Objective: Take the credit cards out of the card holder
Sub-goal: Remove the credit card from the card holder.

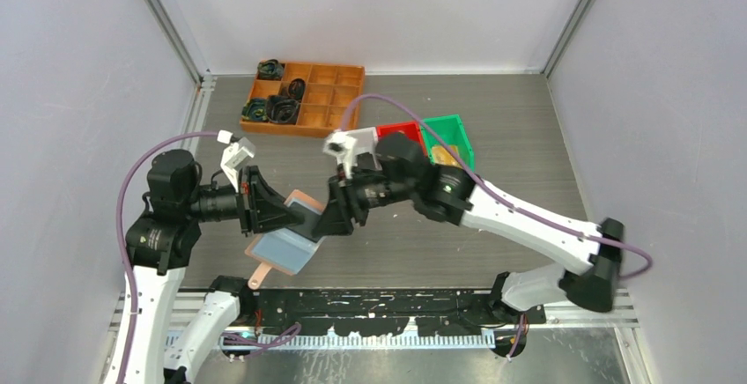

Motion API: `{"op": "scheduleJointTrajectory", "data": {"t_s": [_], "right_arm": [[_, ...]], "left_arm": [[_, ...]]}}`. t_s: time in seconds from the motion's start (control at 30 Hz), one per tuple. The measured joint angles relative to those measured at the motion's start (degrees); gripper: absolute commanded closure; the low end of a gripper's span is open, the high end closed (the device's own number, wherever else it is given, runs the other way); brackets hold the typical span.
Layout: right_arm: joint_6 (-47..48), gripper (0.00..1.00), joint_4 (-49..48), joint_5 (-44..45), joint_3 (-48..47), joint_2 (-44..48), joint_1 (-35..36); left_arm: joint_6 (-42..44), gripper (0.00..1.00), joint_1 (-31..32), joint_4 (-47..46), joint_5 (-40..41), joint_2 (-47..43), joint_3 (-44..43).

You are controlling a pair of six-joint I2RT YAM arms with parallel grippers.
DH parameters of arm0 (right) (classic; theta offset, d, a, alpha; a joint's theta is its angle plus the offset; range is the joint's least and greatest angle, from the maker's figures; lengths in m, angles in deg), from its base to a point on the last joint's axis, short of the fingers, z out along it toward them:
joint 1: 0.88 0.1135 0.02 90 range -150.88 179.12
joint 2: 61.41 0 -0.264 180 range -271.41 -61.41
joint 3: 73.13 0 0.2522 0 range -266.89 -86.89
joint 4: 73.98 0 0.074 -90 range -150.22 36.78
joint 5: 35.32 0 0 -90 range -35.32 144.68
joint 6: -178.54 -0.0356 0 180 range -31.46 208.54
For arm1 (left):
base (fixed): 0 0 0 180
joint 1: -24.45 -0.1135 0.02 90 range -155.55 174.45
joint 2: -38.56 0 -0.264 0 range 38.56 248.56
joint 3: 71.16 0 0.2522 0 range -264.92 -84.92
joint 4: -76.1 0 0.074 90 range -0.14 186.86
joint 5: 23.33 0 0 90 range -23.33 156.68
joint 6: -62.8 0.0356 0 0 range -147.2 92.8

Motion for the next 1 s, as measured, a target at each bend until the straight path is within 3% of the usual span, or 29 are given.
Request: {"op": "scheduleJointTrajectory", "data": {"t_s": [0.03, 0.13, 0.27, 0.43, 0.63, 0.67, 0.7, 0.77, 0.83, 0.9, 1.0], "right_arm": [[-4.15, 0.48, -9.27, 2.32, 7.41, 4.68, -0.57], [-10.54, 0.50, -24.96, 6.05, 16.96, 9.99, -0.92], [-18.36, 0.53, -45.79, 10.99, 26.62, 10.91, -0.79], [-24.00, 0.58, -58.01, 14.29, 29.64, 6.51, -0.15], [-26.95, 0.84, -65.55, 16.20, 29.64, 4.68, 0.11], [-27.32, 0.90, -66.31, 16.00, 29.64, 4.61, 0.11], [-27.50, 0.96, -66.77, 15.78, 29.64, 4.52, 0.11], [-27.89, 0.99, -66.86, 14.99, 29.64, 4.48, 0.11], [-28.20, 0.99, -64.57, 13.84, 29.09, 4.94, 0.00], [-27.23, 0.99, -57.35, 11.41, 27.23, 6.21, -0.24], [-21.94, 0.99, -39.54, 6.16, 20.35, 7.93, -0.46]], "left_arm": [[-2.89, 1.00, 0.00, -3.30, 1.57, -0.76, 0.98], [-11.17, 1.00, 0.00, -11.34, 5.40, -2.69, 2.56], [-20.09, 1.00, 0.09, -18.97, 9.81, -3.39, 2.60], [-27.17, 1.00, 0.09, -23.10, 13.29, -3.26, 2.71], [-30.03, 0.99, 0.09, -23.76, 13.60, -3.45, 2.82], [-30.25, 0.95, 0.09, -23.89, 13.79, -3.65, 2.89], [-30.38, 0.83, 0.09, -23.87, 13.77, -3.87, 2.91], [-30.25, 0.48, 0.09, -23.61, 13.77, -4.42, 2.93], [-27.98, 0.23, 0.09, -22.73, 13.77, -4.68, 2.93], [-25.27, 0.18, 0.09, -20.48, 13.70, -4.52, 2.73], [-19.43, 0.23, 0.09, -14.99, 13.07, -3.37, 1.44]]}}
